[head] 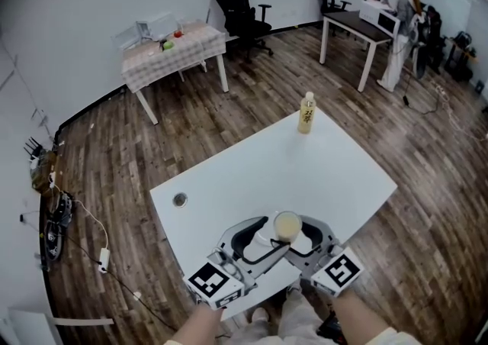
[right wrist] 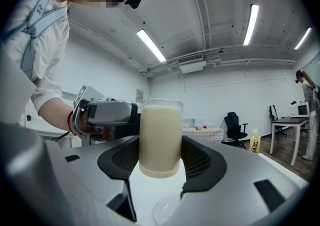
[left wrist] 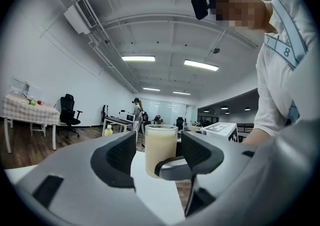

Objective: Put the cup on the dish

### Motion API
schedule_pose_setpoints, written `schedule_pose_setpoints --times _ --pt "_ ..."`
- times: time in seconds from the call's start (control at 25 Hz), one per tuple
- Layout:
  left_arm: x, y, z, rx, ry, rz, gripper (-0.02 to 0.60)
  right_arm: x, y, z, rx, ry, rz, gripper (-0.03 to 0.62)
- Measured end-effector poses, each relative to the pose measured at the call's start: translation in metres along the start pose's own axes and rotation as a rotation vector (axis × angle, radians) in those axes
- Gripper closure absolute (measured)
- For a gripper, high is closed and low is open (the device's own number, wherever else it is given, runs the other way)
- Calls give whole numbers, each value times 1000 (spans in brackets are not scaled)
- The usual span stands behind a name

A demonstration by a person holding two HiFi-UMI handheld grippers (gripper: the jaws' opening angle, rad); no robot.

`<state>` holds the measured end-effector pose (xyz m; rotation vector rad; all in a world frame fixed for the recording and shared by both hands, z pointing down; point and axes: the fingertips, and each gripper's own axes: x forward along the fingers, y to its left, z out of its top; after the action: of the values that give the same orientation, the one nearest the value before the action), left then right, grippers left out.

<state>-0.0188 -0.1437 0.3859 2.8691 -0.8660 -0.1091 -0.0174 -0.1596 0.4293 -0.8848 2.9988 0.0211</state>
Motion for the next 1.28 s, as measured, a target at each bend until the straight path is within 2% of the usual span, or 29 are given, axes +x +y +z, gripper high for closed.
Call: schedule_pose_setpoints --times 0.36,0.72,1.04,1.28 --pt "25 1 -3 12 57 -23 304 7 3 -11 -37 37 39 330" --pt "32 7 -16 21 116 -4 311 6 -4 -18 -59 54 41 330" --pt "30 20 -36 30 143 13 316 16 -6 -43 -102 108 61 329" --pt "33 26 -60 56 191 1 316 22 -8 -68 -67 160 83 330"
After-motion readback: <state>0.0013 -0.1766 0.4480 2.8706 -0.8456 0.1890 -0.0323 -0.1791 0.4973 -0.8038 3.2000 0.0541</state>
